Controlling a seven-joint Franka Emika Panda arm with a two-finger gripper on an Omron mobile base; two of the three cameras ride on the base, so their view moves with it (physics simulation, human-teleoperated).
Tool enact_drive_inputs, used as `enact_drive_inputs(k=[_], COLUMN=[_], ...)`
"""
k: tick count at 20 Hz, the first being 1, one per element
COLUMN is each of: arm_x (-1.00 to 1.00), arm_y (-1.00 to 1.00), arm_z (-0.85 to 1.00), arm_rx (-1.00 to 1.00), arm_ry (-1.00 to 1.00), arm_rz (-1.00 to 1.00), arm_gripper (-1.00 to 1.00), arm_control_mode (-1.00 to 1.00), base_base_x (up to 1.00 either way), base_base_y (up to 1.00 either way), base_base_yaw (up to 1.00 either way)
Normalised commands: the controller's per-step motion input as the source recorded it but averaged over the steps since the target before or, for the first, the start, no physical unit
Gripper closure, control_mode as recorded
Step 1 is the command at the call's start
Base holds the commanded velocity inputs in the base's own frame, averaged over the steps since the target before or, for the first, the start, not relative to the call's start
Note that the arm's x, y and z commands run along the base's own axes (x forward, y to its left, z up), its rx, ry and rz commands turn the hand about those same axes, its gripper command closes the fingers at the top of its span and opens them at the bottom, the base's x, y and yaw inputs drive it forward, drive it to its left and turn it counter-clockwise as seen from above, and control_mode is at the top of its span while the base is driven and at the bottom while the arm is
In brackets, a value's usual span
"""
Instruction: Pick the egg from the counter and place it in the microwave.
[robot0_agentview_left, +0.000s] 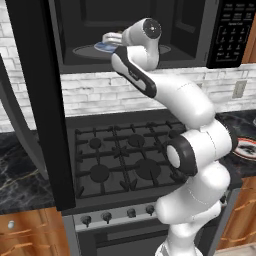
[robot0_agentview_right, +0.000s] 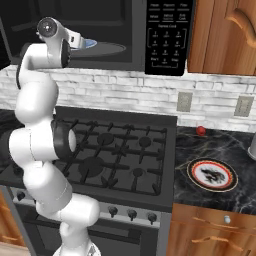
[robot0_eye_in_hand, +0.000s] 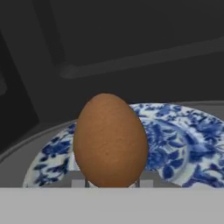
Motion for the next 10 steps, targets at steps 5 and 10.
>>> enact_drive_inputs(k=[5, 10], arm_x=[0.45, 0.23], arm_y=[0.00, 0.00], arm_z=[-0.01, 0.00], arm_rx=[-0.02, -0.06], arm_ry=[0.01, 0.03], arm_rz=[0.01, 0.04], arm_gripper=[1.00, 1.00], arm_control_mode=[-1.00, -1.00], base_base_x=[0.00, 0.00], base_base_y=[0.00, 0.00], base_base_yaw=[0.00, 0.00])
